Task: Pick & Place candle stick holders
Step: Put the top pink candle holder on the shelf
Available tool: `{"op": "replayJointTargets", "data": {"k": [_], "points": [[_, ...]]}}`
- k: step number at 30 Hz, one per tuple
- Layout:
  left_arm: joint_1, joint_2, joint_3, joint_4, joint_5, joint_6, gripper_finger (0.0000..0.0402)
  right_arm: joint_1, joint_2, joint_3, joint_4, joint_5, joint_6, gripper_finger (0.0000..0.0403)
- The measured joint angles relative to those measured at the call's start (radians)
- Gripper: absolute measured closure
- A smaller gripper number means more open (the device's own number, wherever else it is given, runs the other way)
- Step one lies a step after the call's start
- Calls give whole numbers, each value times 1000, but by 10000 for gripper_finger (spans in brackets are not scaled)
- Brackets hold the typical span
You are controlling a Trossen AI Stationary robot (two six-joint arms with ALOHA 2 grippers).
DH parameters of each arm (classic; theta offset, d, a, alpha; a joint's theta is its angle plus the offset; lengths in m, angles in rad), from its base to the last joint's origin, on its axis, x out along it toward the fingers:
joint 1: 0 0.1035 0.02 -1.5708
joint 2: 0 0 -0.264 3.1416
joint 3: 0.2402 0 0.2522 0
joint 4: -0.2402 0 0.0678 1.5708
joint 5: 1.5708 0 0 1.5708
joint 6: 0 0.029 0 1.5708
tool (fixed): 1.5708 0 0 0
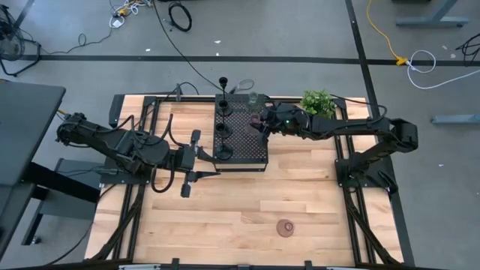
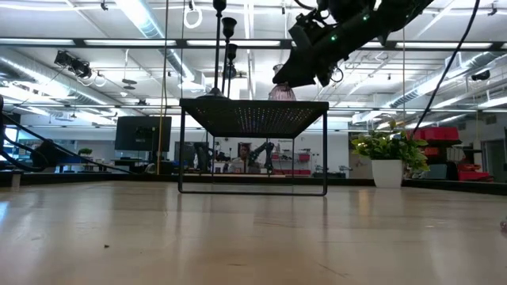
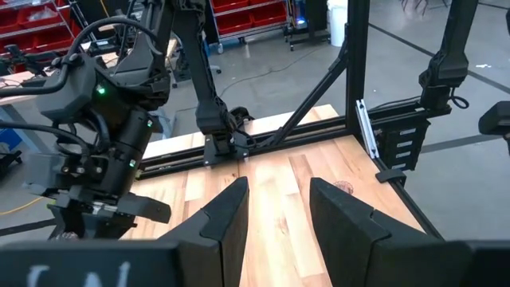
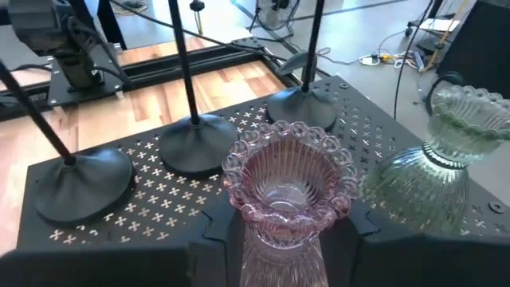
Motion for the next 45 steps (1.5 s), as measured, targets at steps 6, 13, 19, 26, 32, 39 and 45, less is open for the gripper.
{"op": "replayJointTargets", "data": {"k": [6, 13, 19, 26, 32, 39, 45], "points": [[0, 0, 0, -1, 0, 0, 264, -20, 15, 1, 1, -11, 7, 294], [0, 0, 0, -8, 0, 0, 264, -25, 66, 2, 28, -11, 1, 294], [0, 0, 0, -18, 0, 0, 264, -31, 67, 2, 22, -30, 5, 294], [0, 0, 0, -21, 0, 0, 264, -31, 66, 4, -12, -29, 20, 294], [0, 0, 0, -21, 0, -1, 264, -31, 65, 4, -14, -31, 24, 294], [0, 0, 0, -21, 0, -2, 264, -31, 66, 3, -15, -27, 24, 283], [0, 0, 0, -21, 0, -2, 264, -30, 68, 2, -23, -7, 26, 226]]}}
